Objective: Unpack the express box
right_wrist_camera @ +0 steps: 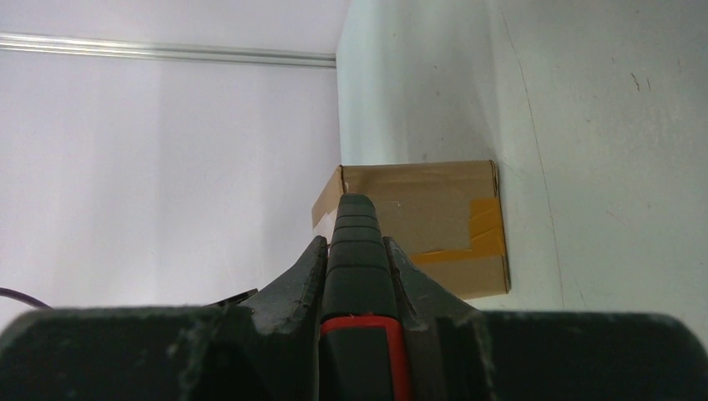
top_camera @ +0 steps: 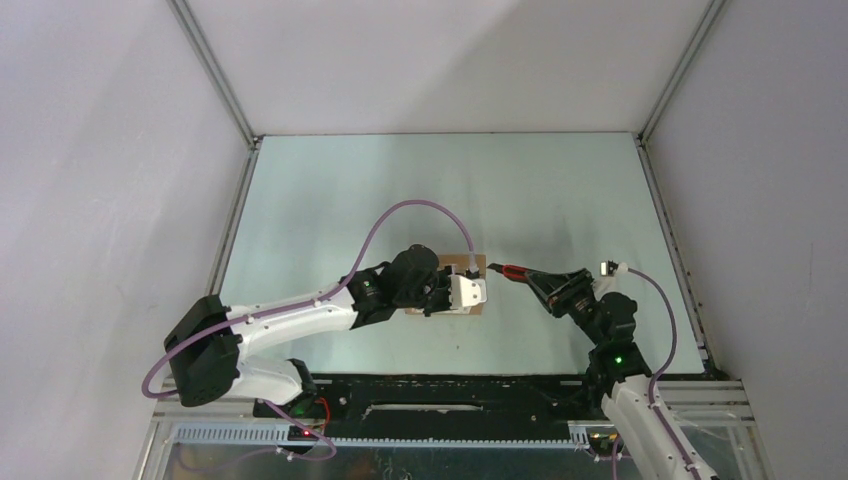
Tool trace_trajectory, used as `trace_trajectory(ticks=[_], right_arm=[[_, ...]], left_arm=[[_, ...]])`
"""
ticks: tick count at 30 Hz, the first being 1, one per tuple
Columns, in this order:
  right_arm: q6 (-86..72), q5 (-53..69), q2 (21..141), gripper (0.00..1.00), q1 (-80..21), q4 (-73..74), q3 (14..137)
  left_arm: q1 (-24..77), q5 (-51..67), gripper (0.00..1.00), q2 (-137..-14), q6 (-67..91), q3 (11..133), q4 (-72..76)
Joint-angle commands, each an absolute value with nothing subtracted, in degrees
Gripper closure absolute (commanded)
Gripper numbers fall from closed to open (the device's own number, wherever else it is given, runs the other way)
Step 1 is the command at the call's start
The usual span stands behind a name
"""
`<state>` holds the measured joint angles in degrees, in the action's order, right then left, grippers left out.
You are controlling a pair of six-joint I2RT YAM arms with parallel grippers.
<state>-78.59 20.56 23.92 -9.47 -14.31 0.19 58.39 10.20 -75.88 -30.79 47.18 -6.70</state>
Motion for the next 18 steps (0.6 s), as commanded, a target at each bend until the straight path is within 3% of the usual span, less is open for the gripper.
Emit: trace_trajectory(ticks=[1,18], right_arm=[[-78.5,20.55,24.96,1.0,-10.43,-17.58,-0.29],[-77.54,24.83,23.77,1.0,-11.31,-16.17,1.09]], left_arm=[[58.62,9.98,0.82,-76.56,-29.7,47.27,-7.48],[58.37,9.04,0.86,-76.34,-29.44,46.94,-6.99]])
